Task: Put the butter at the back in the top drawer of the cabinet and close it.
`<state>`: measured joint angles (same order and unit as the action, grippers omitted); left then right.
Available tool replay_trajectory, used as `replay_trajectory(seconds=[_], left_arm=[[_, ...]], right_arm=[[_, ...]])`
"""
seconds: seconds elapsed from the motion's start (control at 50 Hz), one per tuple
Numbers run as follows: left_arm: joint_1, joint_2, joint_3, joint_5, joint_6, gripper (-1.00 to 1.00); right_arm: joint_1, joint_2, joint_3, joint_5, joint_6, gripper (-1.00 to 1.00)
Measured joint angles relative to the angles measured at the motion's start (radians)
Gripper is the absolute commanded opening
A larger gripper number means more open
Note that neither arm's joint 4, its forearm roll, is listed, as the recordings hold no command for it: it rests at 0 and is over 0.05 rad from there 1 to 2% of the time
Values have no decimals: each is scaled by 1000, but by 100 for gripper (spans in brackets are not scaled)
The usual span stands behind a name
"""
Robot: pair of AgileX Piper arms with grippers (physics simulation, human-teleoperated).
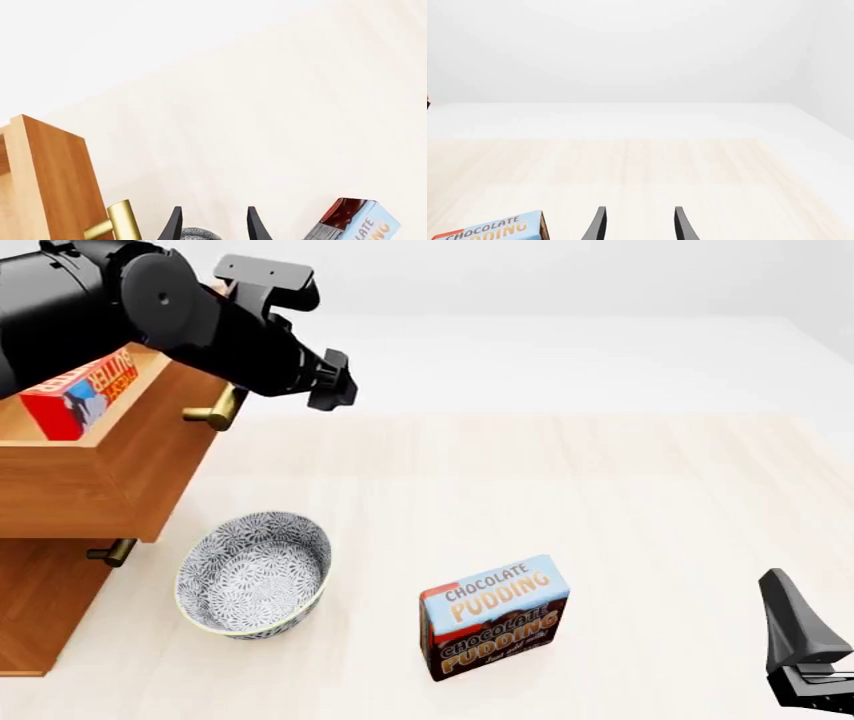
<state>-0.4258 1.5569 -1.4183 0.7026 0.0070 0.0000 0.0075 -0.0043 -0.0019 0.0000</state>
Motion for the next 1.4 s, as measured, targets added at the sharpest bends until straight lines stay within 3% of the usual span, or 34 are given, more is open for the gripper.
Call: replay_trajectory(seconds=[1.4], left_arm=[[284, -56, 172, -151, -46, 100]], right_arm=[[0, 0, 0, 0, 0, 100]])
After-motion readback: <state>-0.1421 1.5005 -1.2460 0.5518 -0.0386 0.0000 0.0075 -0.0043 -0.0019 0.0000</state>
